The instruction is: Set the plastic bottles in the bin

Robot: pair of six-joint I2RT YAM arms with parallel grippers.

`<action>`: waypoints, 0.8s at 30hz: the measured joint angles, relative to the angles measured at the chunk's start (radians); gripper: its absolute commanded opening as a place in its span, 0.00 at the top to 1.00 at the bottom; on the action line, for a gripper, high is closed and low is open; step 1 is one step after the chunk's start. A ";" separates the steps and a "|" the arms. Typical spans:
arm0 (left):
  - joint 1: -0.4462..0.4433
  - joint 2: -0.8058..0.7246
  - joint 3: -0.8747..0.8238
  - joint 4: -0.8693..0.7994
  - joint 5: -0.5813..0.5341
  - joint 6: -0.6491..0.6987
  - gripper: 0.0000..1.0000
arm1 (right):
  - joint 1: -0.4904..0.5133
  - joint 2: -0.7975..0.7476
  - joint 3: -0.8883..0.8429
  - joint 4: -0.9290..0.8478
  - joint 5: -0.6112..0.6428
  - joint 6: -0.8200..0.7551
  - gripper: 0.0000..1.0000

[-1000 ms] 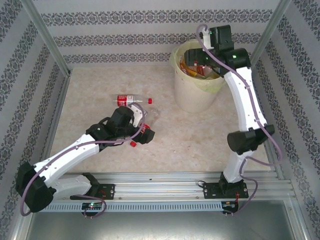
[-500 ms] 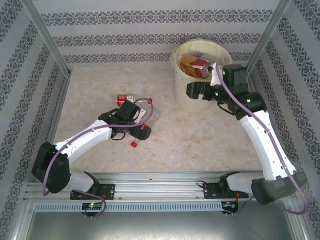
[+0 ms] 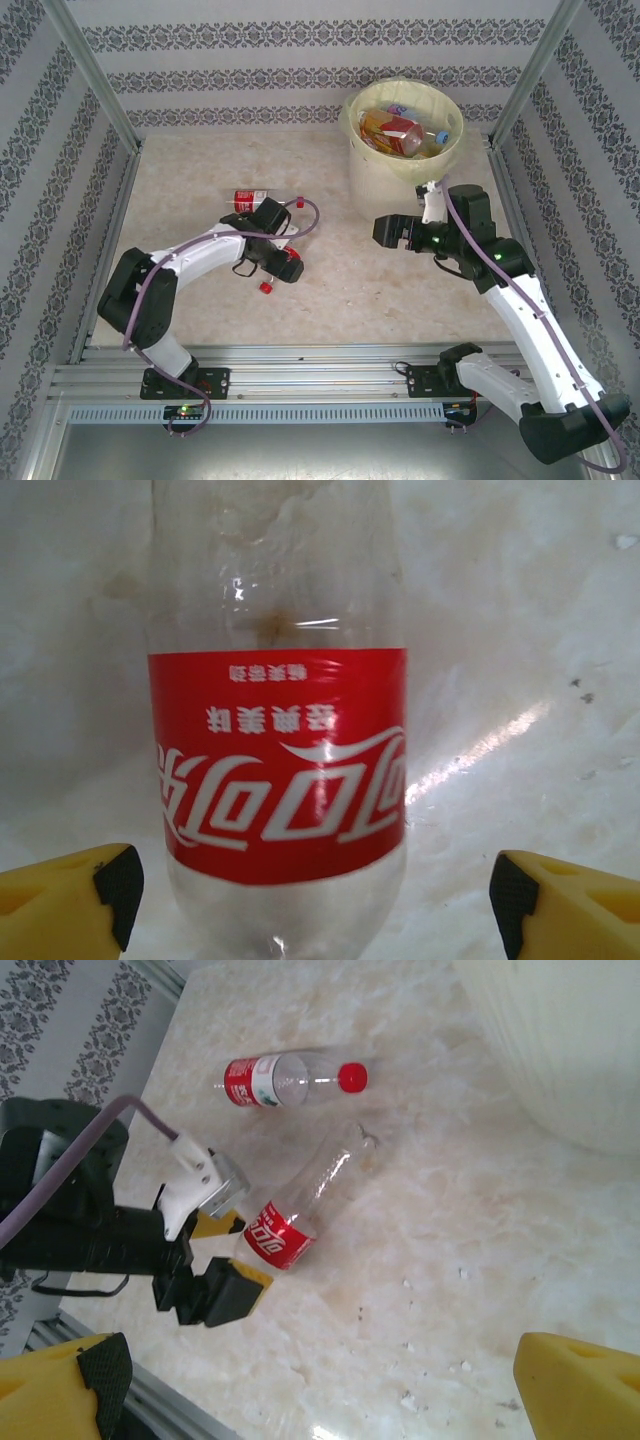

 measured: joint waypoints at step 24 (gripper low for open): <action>0.000 -0.126 -0.024 0.153 0.225 -0.119 0.41 | 0.008 -0.040 -0.256 0.256 -0.036 0.285 0.06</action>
